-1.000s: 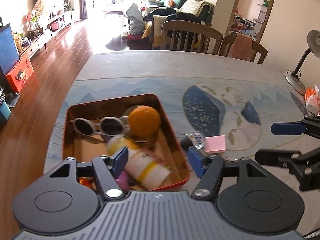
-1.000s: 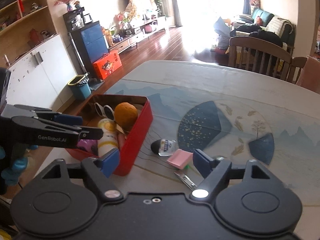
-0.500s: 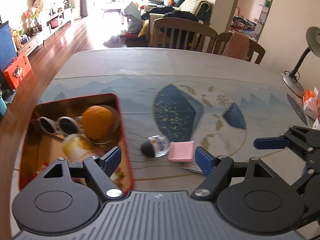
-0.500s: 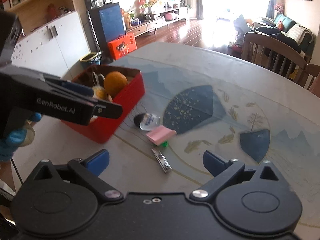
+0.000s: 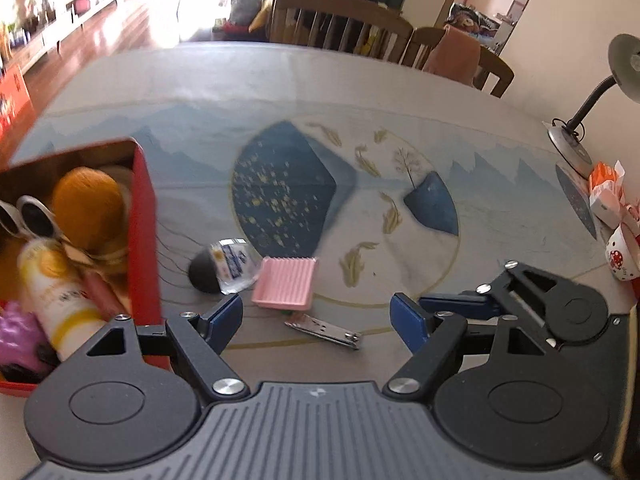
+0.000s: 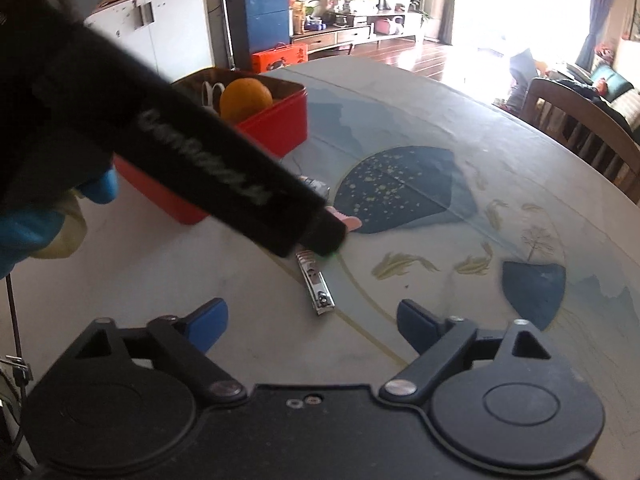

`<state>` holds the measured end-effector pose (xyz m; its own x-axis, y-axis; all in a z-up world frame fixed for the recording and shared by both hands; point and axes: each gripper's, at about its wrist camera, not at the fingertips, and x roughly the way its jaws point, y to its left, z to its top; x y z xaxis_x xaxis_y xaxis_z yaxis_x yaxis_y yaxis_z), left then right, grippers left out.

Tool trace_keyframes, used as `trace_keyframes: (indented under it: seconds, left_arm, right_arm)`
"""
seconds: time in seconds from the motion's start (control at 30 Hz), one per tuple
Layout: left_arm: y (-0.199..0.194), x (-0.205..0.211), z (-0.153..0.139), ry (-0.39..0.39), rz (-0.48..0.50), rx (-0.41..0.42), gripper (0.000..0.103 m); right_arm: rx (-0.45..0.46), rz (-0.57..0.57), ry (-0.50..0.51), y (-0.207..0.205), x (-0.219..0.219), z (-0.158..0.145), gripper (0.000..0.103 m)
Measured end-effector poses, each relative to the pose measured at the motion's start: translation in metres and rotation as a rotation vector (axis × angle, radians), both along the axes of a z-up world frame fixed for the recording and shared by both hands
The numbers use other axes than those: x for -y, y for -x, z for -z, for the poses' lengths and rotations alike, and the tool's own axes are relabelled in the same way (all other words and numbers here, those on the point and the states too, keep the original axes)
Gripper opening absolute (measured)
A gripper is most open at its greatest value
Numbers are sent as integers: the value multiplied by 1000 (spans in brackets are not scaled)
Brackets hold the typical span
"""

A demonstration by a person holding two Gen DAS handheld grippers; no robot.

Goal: Organize rigid objects
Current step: 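Grasp the pink ribbed block with the left gripper while the right gripper grasps the nail clipper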

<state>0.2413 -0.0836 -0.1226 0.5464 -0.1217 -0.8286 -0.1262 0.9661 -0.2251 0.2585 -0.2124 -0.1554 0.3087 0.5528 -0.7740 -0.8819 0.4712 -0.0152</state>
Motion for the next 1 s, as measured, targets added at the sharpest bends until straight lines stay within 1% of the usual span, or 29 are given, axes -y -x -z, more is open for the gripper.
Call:
trace_keyframes:
  seconds: [0.13,0.47,0.73,0.9,0.93,1.0]
  left_arm:
    - [-9,0,12,33,-19,-45,81]
    - [-27,-3,32,46,-41,-113,81]
    - [-38,-8,41,11,-62,-117,80]
    - [-41,-7,42,2,-53,-108,79]
    - [-41,-6,41,-4,-51,-105,77]
    - [-41,-3,41,-16,-39,-96,65]
  right_arm:
    - [-8,-14,-12,-2,-2,5,79]
    - [-39,-30,-37,-8,-9,10,65]
    - [-56,-47,-38,-9,-11,14,56]
    - [-35,-53,-32,-9,-15,15,48]
    - [-26,-54,-29,-9,-15,15,46]
    - [-2,-59,-22,-5,-14,15,44]
